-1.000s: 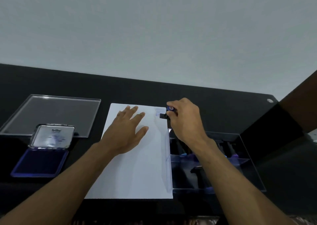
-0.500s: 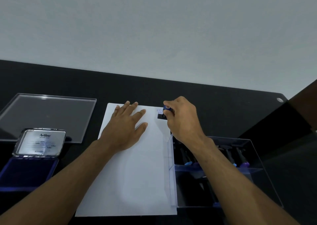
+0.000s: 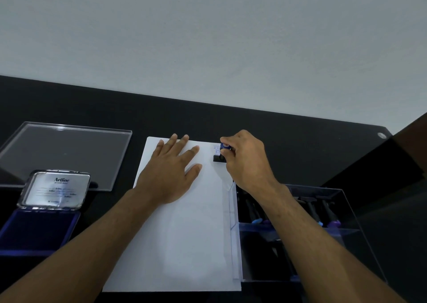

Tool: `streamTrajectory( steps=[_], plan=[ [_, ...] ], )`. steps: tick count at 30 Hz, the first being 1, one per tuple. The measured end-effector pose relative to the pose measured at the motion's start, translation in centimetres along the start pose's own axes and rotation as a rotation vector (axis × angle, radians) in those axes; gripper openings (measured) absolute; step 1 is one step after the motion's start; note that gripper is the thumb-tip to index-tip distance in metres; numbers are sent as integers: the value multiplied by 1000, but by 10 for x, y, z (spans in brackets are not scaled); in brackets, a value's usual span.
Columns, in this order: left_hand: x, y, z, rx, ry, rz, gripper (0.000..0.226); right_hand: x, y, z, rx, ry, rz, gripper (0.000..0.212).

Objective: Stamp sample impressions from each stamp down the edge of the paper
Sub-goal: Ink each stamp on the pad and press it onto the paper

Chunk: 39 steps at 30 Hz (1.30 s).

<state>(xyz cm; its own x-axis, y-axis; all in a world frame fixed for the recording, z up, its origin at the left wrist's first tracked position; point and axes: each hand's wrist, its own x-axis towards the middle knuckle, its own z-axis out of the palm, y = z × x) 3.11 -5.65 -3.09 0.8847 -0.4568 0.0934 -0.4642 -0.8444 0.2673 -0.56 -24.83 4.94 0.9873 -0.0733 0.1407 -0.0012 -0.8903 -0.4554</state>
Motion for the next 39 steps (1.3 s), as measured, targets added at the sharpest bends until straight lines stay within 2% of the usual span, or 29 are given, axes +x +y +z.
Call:
streamTrajectory(
  steps=[8,17,33,39],
  plan=[
    [-1,0,1,2,10,-1,83,1,0,2,-24,-1,-11,31],
    [-1,0,0,-6,13,2,80,8,-1,-6,-91,-90,29,24],
    [0,1,-1,-7,-14,-7,86,9,2,-3,-67,-69,49,31],
    [0,-1,1,-1,-6,-3,83,7,5,-3,-57,-36,25,26]
  ],
)
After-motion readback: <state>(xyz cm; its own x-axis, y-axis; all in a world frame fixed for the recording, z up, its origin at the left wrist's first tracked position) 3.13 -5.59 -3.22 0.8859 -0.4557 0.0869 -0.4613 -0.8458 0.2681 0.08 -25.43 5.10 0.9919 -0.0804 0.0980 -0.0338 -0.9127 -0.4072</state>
